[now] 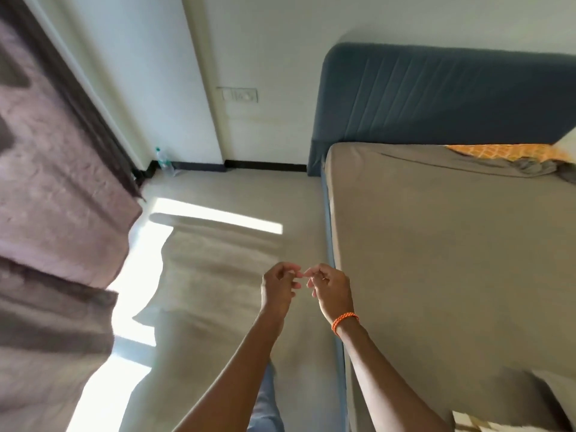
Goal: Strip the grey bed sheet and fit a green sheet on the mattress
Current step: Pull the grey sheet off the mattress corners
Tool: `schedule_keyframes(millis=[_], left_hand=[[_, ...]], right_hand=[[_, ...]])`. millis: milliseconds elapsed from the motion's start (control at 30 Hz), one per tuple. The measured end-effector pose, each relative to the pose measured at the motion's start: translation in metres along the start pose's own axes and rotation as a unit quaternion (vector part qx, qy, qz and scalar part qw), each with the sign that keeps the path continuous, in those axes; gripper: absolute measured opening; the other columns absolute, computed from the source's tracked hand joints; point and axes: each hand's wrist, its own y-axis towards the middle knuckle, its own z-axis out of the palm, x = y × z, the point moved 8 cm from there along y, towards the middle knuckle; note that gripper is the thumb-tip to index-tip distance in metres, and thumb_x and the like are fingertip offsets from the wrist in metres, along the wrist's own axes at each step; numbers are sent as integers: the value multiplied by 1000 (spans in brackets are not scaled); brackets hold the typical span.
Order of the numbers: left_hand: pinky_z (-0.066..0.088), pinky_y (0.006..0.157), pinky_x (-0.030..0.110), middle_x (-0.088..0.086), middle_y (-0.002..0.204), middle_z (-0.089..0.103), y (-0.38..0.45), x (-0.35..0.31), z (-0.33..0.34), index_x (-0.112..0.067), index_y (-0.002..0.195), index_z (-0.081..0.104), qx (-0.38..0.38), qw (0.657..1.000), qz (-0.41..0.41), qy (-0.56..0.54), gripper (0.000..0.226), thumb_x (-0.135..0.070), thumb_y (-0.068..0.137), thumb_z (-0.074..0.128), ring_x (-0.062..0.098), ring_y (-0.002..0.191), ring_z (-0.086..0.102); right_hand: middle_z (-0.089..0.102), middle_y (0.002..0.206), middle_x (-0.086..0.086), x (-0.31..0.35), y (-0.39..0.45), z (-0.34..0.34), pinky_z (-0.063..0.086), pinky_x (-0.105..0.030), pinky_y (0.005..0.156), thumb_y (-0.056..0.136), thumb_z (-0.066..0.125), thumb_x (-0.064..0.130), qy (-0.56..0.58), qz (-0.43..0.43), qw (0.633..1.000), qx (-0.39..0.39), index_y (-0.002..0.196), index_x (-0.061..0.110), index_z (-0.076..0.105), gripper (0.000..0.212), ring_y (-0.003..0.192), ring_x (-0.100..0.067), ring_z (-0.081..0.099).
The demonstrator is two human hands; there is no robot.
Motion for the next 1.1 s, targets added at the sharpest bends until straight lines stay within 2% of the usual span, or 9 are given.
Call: schedule_keyframes(millis=[167, 333, 433, 567, 800, 933, 1100], left_hand=[[53, 68, 33, 0, 90, 78, 131, -60, 18, -17, 99, 75, 23, 999, 10, 22, 28, -4, 102, 50, 14, 71, 68], [47, 62, 30, 3, 84, 77, 251, -131, 44, -14, 95, 75, 74, 996, 13, 49, 28, 1, 99, 51, 16, 65, 64], [48, 61, 28, 4, 84, 77, 313, -167, 69, -14, 93, 75, 94, 993, 25, 72, 28, 1, 99, 52, 18, 67, 66], [52, 66, 33, 3, 87, 78, 390, -194, 112, -17, 93, 76, 117, 989, 25, 88, 30, -1, 101, 53, 20, 72, 69], [51, 61, 22, 11, 92, 77, 526, -215, 205, -10, 96, 76, 130, 986, -1, 103, 30, 4, 100, 50, 16, 73, 68], [50, 59, 21, 11, 91, 77, 622, -223, 254, -11, 94, 77, 105, 987, -40, 117, 32, 4, 101, 49, 17, 72, 68], [50, 57, 18, 14, 92, 76, 734, -230, 311, -6, 96, 77, 97, 983, -74, 137, 34, -9, 109, 46, 19, 73, 68]], right_hand=[[70, 66, 0, 11, 124, 10, 54, -30, 56, 93, 59, 6, -11, 39, 998, -48, 76, 25, 74, 30, 53, -10, 61], [70, 67, -3, 34, 231, 11, 56, -40, 61, 93, 56, 4, 24, 66, 994, -89, 77, 25, 74, 33, 57, -19, 63], [70, 68, -4, 38, 284, 6, 57, -40, 61, 92, 55, 1, 41, 83, 989, -120, 77, 24, 75, 33, 62, -21, 66], [71, 70, -4, 31, 355, 2, 57, -38, 61, 93, 55, 0, 53, 99, 987, -115, 78, 22, 75, 34, 65, -18, 68], [71, 68, -5, -12, 527, -11, 54, -31, 59, 96, 54, 1, 65, 131, 983, -113, 78, 21, 75, 34, 57, -14, 62], [69, 67, -4, -45, 645, -6, 56, -37, 60, 95, 53, 2, 42, 155, 985, -59, 77, 23, 73, 34, 57, -14, 62], [68, 68, 2, -84, 769, -10, 55, -38, 61, 92, 49, 6, -1, 191, 981, -11, 78, 27, 71, 33, 53, -7, 58]])
